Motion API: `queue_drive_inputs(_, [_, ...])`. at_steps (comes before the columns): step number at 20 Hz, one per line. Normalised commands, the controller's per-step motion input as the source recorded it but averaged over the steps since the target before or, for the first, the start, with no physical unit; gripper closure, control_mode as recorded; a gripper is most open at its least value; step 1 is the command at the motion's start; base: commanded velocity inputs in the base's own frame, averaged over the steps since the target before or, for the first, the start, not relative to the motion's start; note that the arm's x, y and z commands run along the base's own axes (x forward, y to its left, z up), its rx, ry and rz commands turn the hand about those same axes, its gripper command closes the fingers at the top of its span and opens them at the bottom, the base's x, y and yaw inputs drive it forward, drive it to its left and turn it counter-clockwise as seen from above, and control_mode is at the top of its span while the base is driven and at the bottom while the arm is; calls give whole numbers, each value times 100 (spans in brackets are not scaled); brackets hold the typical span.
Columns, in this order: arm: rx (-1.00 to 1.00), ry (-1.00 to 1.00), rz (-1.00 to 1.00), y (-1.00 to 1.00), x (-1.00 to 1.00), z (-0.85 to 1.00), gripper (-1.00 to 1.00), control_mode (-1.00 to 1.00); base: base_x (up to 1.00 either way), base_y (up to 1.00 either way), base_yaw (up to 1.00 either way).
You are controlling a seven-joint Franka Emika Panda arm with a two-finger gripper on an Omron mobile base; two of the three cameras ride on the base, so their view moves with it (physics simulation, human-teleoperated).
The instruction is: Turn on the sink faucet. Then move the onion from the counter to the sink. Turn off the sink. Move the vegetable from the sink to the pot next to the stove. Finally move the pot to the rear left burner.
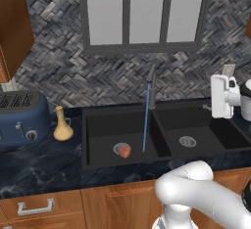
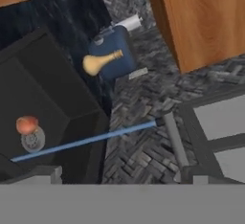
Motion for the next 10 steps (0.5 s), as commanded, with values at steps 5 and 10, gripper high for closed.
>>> queue_drive_inputs(5, [19,37,-13,-4,6,-1,-100,-100,0,0,0])
queue_drive_inputs(10, [17,42,-9,0,22,-10,-100,-100,0,0,0])
